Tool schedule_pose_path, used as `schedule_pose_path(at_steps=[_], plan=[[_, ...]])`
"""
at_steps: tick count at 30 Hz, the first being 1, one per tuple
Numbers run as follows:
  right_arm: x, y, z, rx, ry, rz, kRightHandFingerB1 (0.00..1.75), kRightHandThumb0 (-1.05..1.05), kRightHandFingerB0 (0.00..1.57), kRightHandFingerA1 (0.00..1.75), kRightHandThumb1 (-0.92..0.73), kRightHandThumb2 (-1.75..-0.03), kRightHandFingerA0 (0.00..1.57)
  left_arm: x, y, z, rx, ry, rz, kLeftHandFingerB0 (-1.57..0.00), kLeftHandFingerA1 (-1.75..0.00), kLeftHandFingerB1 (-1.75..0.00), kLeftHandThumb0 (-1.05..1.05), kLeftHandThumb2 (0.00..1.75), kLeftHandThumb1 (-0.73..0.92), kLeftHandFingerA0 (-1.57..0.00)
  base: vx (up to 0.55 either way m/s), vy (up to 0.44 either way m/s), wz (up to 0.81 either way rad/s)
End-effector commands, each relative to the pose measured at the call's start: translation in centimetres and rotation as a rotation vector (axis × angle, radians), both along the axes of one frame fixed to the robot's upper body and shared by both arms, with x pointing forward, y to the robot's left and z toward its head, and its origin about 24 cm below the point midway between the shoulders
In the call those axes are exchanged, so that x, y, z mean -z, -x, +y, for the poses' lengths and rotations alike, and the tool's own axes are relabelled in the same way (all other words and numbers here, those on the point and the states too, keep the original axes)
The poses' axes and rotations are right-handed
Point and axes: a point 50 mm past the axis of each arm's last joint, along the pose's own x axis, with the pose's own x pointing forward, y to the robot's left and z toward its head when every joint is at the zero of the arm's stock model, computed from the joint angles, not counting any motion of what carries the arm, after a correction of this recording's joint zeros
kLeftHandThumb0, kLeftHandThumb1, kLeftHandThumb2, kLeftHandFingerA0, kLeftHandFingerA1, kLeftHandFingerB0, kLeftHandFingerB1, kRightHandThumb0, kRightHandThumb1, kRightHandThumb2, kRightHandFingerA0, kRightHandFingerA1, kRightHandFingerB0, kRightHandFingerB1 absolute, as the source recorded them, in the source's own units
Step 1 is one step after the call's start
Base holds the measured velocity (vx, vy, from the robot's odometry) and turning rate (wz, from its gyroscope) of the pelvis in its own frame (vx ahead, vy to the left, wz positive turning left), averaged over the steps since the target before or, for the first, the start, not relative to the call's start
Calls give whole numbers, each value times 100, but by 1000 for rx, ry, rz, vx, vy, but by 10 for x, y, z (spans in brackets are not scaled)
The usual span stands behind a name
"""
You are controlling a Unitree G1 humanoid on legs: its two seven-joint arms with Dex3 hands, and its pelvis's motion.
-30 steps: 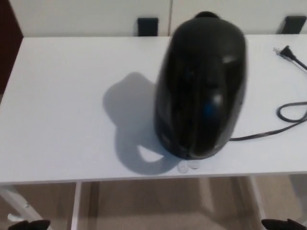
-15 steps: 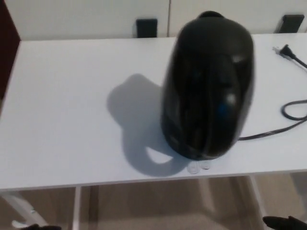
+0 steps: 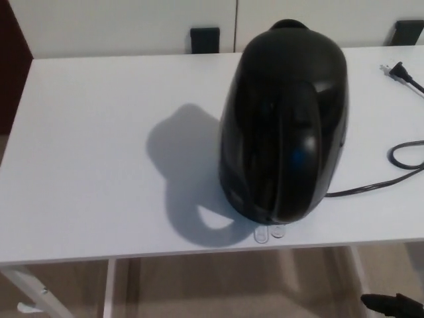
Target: The robot walk towards a table in front and click the button on the base of the boilling pot using its left middle finger
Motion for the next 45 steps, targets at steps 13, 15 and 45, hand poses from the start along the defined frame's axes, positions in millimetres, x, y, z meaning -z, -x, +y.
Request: schedule_pose_path(at_steps=[13,15,45], plan=[[-7,-17,-2,-45,53,-11,50,-12,59,55,-48,-55,68,-37,31,-98,535,-2,-239,-29,-37,-31,-44,56,49,-33,0,0,0],[-7,-17,-1,-49,55,-8,50,-12,59,55,-48,-55,68,-47,35,-115,615,4,-292,-29,-38,-30,-46,56,50,-34,0,0,0],[-4,-11,-4,-92,83,82,47,-22,56,53,-50,-54,63,-96,-46,-180,1185,-522,-1134,-22,-31,-29,-80,65,83,-24,0,0,0]])
